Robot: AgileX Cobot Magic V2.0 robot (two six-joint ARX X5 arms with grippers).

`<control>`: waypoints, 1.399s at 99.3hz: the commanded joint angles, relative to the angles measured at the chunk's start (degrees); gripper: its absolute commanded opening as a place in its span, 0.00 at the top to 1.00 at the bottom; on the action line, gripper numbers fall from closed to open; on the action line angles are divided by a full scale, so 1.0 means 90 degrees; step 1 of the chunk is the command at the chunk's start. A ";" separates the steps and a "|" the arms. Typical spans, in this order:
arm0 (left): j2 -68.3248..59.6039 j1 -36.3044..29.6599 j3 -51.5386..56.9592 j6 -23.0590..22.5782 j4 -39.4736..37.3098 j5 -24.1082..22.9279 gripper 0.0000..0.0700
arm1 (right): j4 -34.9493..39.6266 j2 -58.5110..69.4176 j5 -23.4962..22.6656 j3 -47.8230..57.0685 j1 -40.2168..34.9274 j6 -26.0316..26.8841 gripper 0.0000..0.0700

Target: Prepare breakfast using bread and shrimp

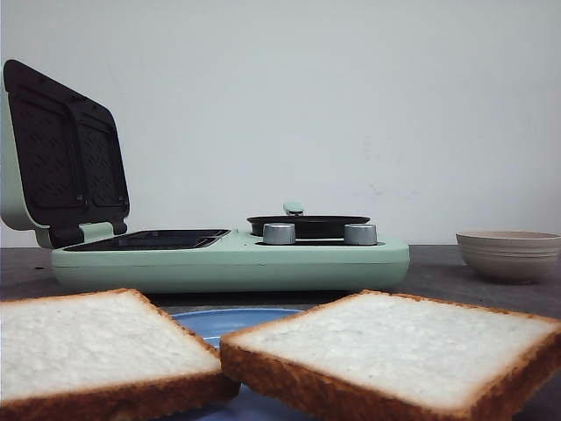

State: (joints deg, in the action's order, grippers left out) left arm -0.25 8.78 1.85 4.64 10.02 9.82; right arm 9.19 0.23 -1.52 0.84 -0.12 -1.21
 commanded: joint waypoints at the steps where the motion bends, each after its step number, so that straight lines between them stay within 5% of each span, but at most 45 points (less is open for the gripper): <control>1: 0.0010 0.0012 -0.0117 0.0039 0.0022 0.0015 0.99 | -0.0066 -0.0002 0.0002 -0.0015 0.0070 0.0061 1.00; 139: 0.0010 -0.0019 -0.0117 0.0039 0.0022 0.0015 0.99 | -0.0068 -0.0002 -0.0010 -0.0015 0.0194 0.0117 1.00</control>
State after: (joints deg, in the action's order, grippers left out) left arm -0.25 8.56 1.85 4.64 10.02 9.82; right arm 9.19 0.23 -1.54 0.84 1.56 -1.21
